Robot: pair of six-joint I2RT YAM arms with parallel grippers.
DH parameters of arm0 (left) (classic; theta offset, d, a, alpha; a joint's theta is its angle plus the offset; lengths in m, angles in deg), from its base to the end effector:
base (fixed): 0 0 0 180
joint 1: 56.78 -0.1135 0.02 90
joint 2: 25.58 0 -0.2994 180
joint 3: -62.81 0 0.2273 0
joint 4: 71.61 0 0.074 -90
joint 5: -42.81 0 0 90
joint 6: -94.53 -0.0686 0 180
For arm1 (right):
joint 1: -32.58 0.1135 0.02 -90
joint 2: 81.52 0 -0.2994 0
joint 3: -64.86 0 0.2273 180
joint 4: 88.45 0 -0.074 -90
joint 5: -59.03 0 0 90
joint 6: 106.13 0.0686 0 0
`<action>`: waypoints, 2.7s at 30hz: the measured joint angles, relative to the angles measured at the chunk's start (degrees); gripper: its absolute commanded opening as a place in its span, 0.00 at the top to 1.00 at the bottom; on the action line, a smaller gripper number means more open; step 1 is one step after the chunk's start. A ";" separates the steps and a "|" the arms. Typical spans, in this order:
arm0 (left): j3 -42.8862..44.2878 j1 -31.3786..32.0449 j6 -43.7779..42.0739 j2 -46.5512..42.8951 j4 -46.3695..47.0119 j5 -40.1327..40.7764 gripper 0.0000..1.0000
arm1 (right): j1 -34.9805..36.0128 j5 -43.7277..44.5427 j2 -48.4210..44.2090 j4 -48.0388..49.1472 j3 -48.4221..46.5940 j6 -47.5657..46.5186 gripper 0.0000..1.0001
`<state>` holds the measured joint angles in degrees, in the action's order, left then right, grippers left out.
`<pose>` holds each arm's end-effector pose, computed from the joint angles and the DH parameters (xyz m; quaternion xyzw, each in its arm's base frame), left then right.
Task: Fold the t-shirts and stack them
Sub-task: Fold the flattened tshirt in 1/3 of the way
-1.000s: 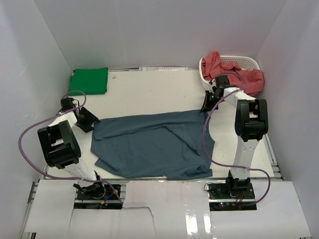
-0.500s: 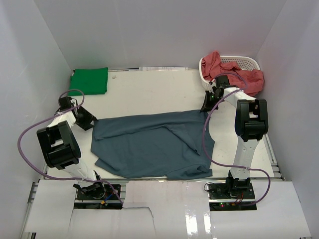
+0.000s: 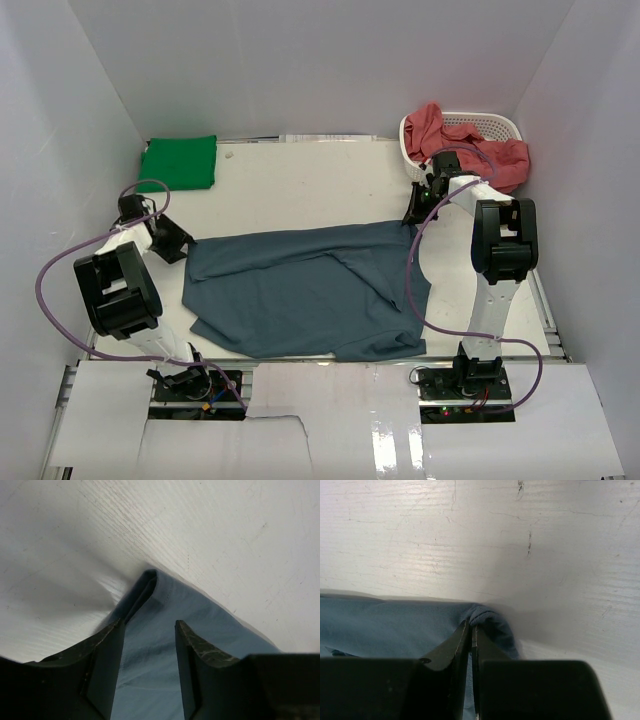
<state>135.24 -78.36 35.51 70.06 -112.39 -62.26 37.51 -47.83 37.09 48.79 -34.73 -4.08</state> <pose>0.3040 0.1010 0.1958 -0.4012 0.8792 -0.1456 0.2119 0.4409 0.0580 0.1792 0.0239 0.9597 0.1762 0.2175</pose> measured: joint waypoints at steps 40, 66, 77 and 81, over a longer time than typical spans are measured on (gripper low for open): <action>2.95 -0.07 -2.14 5.01 -2.32 -1.77 0.68 | 0.00 -0.02 0.00 0.61 0.61 0.00 0.92; 6.47 0.72 -3.82 6.88 -6.08 -1.07 0.64 | 0.00 -0.04 0.00 0.61 0.63 0.00 0.92; 6.73 0.81 -4.02 7.78 -6.27 -0.90 0.73 | 0.00 -0.07 0.00 0.61 0.63 0.00 0.92; 6.88 0.81 -4.39 8.11 -6.36 -0.90 0.79 | 0.00 -0.04 0.00 0.61 0.63 0.00 0.92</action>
<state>142.13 -77.55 31.12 78.17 -118.75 -63.15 37.51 -47.88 37.09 49.40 -34.10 -4.08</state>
